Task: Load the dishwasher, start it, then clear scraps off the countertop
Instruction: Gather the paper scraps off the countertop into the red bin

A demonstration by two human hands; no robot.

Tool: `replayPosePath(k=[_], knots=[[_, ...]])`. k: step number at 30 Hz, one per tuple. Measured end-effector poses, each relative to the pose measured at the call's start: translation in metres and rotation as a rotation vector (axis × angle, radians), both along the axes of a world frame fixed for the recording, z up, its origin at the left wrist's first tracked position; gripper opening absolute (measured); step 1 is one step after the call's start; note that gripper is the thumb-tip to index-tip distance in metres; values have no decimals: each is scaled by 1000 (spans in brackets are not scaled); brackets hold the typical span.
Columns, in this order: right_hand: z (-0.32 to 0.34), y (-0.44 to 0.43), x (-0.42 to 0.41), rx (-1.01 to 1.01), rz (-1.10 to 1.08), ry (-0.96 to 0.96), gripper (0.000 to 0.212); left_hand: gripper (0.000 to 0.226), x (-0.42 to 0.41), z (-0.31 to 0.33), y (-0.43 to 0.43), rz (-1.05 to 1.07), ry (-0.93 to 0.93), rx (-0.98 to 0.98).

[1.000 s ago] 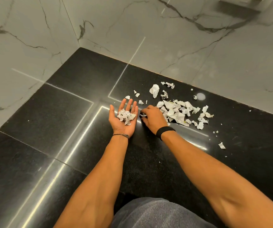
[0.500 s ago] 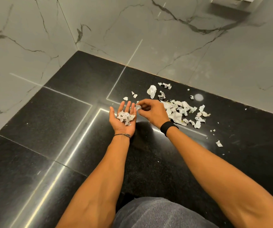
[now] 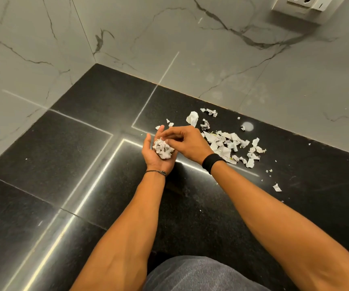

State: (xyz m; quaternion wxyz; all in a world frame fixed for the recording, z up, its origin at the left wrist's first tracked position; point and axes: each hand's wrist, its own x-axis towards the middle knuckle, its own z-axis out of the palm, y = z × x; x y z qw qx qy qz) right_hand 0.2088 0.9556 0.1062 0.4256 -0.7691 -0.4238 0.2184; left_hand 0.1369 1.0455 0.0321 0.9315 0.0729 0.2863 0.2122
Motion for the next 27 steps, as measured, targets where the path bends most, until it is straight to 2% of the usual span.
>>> replayPosePath(k=[5,9,13,16,23,27], knots=[[-5,6,12,78,-146,73,24,62,3,0,2,42,-6,-56],[-16,16,37,-55,-202,-17,27,62,0,-1,9,93,-27,-134],[-20,35,66,-353,-7,-242,43,63,-3,-7,24,125,-33,-157],[-22,57,78,-491,123,-304,52,63,-2,-7,33,139,-47,-160],[-36,80,86,-608,312,-423,51,63,1,-8,36,146,-52,-152],[-44,58,81,-530,346,-479,43,64,1,-9,36,145,-52,-155]])
